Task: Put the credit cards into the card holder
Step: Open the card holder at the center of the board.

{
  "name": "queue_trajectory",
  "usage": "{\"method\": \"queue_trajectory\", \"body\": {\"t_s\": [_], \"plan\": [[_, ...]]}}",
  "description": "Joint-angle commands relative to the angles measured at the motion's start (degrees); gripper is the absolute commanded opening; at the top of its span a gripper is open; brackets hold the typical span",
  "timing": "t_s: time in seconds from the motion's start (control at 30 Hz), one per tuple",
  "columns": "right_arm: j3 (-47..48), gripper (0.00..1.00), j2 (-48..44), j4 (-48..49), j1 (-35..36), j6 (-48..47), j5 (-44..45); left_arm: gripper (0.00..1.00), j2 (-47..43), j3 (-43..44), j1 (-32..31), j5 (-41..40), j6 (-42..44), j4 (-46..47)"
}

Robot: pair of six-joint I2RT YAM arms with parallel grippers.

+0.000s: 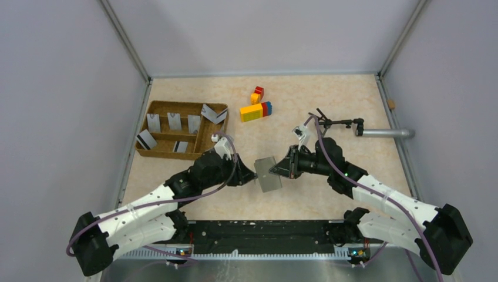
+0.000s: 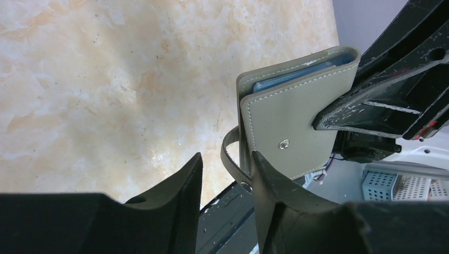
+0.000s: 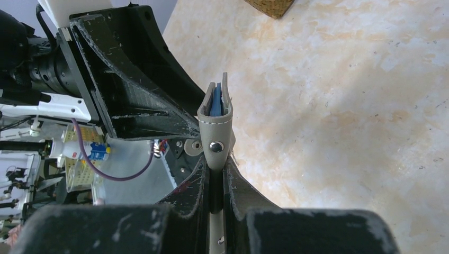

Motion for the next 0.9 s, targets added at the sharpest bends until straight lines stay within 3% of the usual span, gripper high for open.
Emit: {"method": "queue_trajectory", "body": {"t_s": [0.0, 0.3, 0.77, 0.87], "plan": [[1.1, 0.0, -1.3, 1.4, 0.5, -0.2, 0.8, 0.39, 0.1, -0.5, 0.5, 3.2, 0.6, 1.1], [1.4, 0.0, -0.7, 1.2, 0.5, 0.0, 1.2, 0.37, 2.0, -1.0, 0.8, 4.6, 0.3, 0.7], [0.5, 0.0, -0.3, 1.0, 0.5, 0.2, 0.6, 0.55, 7.2, 1.4, 0.8, 7.5, 4.5, 3.0], [0.4, 0.0, 0.0, 1.0, 0.5, 0.2, 0.6, 0.47, 8.6, 2.4, 0.8, 8.6, 5.2, 2.9]]}}
